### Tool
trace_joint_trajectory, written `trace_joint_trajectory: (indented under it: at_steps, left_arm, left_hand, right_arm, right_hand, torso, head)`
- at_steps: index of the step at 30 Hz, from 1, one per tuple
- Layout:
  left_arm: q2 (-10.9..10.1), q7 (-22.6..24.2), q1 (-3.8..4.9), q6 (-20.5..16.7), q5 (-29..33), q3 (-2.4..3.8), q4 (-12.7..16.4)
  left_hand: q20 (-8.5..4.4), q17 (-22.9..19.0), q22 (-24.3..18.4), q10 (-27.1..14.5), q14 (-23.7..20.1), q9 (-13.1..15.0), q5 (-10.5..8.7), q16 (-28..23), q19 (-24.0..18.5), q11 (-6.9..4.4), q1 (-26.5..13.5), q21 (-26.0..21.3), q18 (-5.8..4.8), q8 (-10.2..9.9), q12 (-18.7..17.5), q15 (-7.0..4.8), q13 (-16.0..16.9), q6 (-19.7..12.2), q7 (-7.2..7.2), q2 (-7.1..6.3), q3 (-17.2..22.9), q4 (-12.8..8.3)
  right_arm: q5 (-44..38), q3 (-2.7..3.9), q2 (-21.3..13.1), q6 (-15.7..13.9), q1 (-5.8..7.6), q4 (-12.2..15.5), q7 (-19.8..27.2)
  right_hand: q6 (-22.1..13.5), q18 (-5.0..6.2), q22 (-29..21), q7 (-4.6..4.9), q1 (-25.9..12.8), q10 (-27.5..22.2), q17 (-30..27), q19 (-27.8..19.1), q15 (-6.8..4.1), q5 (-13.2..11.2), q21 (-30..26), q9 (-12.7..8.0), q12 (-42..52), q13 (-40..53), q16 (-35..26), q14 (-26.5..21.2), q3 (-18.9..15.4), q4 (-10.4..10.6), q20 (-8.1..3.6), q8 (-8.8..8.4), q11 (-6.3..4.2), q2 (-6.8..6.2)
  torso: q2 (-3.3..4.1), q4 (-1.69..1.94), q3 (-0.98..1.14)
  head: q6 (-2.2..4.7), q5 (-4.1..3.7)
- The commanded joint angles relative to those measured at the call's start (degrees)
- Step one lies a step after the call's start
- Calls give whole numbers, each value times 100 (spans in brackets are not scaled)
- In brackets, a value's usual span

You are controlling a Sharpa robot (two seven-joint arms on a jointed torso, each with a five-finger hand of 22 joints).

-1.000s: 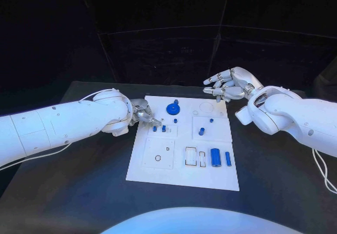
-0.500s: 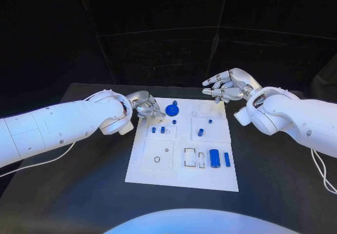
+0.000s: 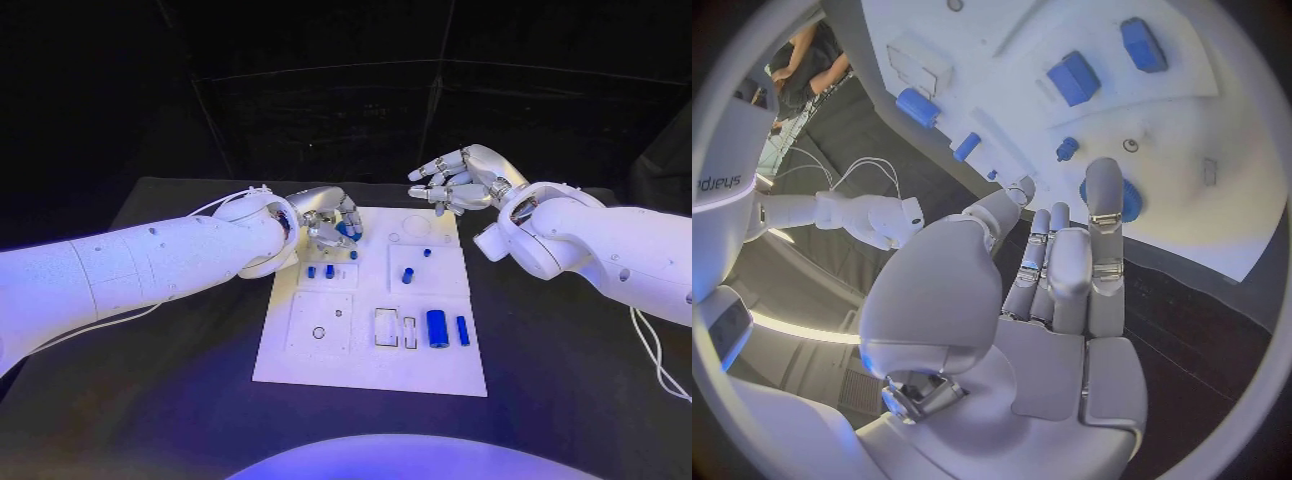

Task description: Assemble the parts on the task board

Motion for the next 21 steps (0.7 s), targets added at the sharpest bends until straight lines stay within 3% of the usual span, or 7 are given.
trace_joint_trajectory:
  at_steps: [1, 7, 21]
  left_arm:
    - [105, 117, 10, 170, -862, -44, -133]
    - [294, -68, 7, 414, -1078, -106, -332]
    - [582, -221, -5, 820, -1244, -123, -635]
  left_hand:
    - [-18, 427, 614, 87, 243, -108, -5, 416, 328, -15, -52, 634, -168, -125, -109, -17, -162, 99, -8, -89, -60, 45]
    - [-56, 624, 1175, 182, 400, -249, -1, 652, 613, -42, -54, 1207, -263, -294, -248, -49, -384, 238, -35, -100, -194, 102]
    - [-94, 621, 1504, 396, 469, -337, -5, 700, 748, -80, 53, 1520, -320, -378, -338, -86, -567, 487, -89, 17, -162, 110]
  right_arm:
    - [11, 3, 5, 20, 10, 9, 34]
    - [11, 3, 9, 17, 10, 14, 39]
    - [11, 3, 49, 24, 10, -2, 49]
  right_hand:
    - [-44, 116, -9, 15, -6, -42, 5, -23, 17, 33, -31, -5, 39, -9, -26, -34, -28, 3, 26, 17, -3, 28]
    - [-44, 116, -9, 15, -6, -42, 5, -23, 17, 33, -31, -5, 39, -9, -26, -34, -28, 3, 26, 17, -3, 28]
    - [-45, 117, -10, 14, 2, -43, 7, -22, 16, 37, -33, -5, 43, -10, -28, -33, -27, 0, 27, 18, -4, 32]
  torso:
    - [-4, 15, -3]
    - [-7, 10, -3]
    - [-9, 18, -5]
  head:
    - [-8, -19]
    - [-16, -19]
    - [-20, -31]
